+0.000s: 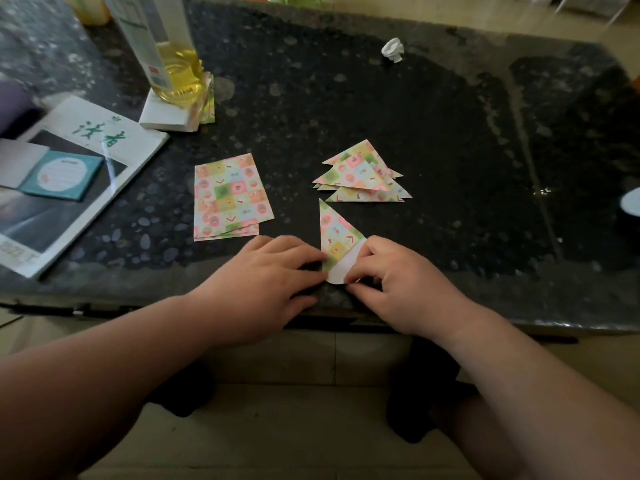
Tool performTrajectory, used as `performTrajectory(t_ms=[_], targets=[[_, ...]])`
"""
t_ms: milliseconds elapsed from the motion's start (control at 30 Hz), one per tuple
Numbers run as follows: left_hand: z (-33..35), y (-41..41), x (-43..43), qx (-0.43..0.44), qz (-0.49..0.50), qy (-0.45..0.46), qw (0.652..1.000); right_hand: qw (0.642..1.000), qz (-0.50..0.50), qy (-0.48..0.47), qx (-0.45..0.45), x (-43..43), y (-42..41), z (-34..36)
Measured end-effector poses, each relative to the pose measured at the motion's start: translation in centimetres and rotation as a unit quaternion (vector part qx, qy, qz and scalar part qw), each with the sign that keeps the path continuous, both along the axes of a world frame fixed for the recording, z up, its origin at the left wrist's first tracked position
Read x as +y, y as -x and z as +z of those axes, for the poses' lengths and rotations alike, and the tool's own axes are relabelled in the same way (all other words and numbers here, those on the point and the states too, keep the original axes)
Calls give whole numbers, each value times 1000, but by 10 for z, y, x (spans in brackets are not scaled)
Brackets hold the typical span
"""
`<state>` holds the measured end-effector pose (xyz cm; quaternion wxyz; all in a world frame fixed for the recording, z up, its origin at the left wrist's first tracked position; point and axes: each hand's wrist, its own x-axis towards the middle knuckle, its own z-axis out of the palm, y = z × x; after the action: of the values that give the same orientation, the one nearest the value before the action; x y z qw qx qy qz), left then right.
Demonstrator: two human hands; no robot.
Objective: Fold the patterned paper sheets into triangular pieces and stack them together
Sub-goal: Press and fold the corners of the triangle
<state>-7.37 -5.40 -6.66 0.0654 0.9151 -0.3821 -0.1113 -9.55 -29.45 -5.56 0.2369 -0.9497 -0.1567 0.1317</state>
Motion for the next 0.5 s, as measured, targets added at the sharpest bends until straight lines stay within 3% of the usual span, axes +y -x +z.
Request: performTrajectory(t_ms=[500], targets=[[6, -1, 7, 84, -54, -91, 991, 982, -173, -42, 66, 15, -6, 1]])
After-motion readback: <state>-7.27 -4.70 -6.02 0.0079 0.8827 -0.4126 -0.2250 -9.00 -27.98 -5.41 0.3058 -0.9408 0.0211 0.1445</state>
